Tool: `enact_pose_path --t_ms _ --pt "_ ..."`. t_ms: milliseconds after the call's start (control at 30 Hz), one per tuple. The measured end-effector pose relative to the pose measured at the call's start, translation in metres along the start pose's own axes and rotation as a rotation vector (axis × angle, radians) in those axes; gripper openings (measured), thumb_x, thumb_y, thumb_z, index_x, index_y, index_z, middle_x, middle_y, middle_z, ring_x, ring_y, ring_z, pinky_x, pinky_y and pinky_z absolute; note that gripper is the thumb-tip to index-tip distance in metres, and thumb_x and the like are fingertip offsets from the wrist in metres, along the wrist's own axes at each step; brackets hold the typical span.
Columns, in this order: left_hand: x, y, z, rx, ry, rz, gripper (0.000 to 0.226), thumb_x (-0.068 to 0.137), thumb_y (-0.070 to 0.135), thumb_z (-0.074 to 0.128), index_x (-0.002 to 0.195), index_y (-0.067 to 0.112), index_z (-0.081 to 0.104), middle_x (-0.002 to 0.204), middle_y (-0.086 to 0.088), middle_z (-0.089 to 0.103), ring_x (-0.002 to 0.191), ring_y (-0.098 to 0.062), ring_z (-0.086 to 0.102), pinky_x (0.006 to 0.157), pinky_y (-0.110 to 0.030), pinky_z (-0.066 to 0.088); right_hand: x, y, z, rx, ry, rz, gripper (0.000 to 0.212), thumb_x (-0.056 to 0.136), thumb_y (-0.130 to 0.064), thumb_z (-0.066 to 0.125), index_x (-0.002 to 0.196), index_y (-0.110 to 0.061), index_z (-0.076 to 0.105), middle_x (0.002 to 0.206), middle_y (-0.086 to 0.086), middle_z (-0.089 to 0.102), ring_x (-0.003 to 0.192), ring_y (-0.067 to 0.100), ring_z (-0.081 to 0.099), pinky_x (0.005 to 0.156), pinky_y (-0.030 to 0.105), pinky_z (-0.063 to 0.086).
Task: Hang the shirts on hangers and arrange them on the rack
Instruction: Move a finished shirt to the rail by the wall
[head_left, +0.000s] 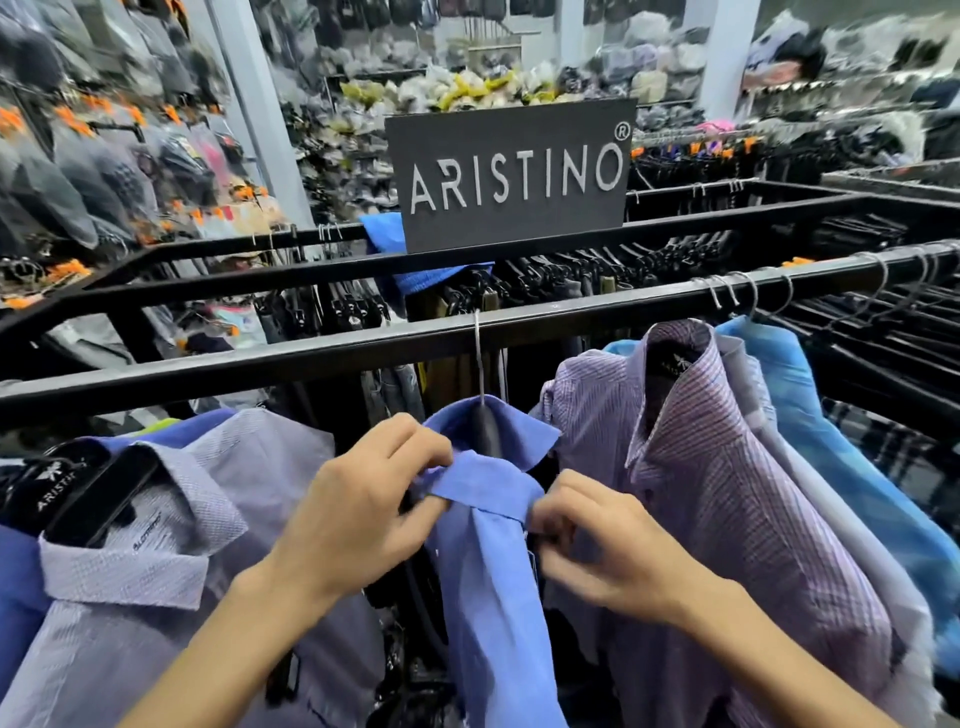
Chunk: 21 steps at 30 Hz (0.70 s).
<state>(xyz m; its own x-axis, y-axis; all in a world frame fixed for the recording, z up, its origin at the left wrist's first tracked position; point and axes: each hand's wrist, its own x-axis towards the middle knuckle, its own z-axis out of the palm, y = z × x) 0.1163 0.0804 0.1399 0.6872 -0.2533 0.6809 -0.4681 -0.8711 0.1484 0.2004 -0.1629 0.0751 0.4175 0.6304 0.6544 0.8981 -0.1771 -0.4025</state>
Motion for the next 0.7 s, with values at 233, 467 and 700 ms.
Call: enact_pose_path --t_ms 233,467,700 --pt "0.009 0.003 -0.002 -0.283 -0.24 -0.113 0.023 0.095 0.034 0.062 0.117 0.035 0.06 0.099 0.015 0.066 0.081 -0.009 0.065 0.075 -0.028 0.052 0.038 -0.01 -0.016 0.31 -0.07 0.288 0.024 0.091 -0.032 0.076 0.111 -0.026 0.065 0.095 -0.01 0.065 0.073 0.013 0.063 0.068 0.024 0.049" --pt "0.026 -0.024 0.006 -0.128 -0.536 0.025 0.014 0.099 0.039 0.051 0.099 0.03 0.062 0.093 0.02 0.052 0.082 0.005 0.053 0.072 -0.02 0.046 0.048 -0.001 -0.015 0.267 -0.231 0.235 0.015 0.088 -0.036 0.079 0.09 -0.023 0.071 0.079 -0.016 0.065 0.071 0.005 0.06 0.065 0.013 0.04" --pt "0.021 -0.029 0.006 -0.145 -0.467 0.015 0.017 0.103 0.039 0.046 0.108 0.031 0.06 0.107 0.019 0.054 0.095 -0.006 0.06 0.082 -0.032 0.052 0.048 0.025 -0.023 0.188 -0.336 0.283 0.02 0.095 -0.042 0.068 0.083 -0.026 0.068 0.074 -0.012 0.061 0.067 0.002 0.054 0.065 0.017 0.04"
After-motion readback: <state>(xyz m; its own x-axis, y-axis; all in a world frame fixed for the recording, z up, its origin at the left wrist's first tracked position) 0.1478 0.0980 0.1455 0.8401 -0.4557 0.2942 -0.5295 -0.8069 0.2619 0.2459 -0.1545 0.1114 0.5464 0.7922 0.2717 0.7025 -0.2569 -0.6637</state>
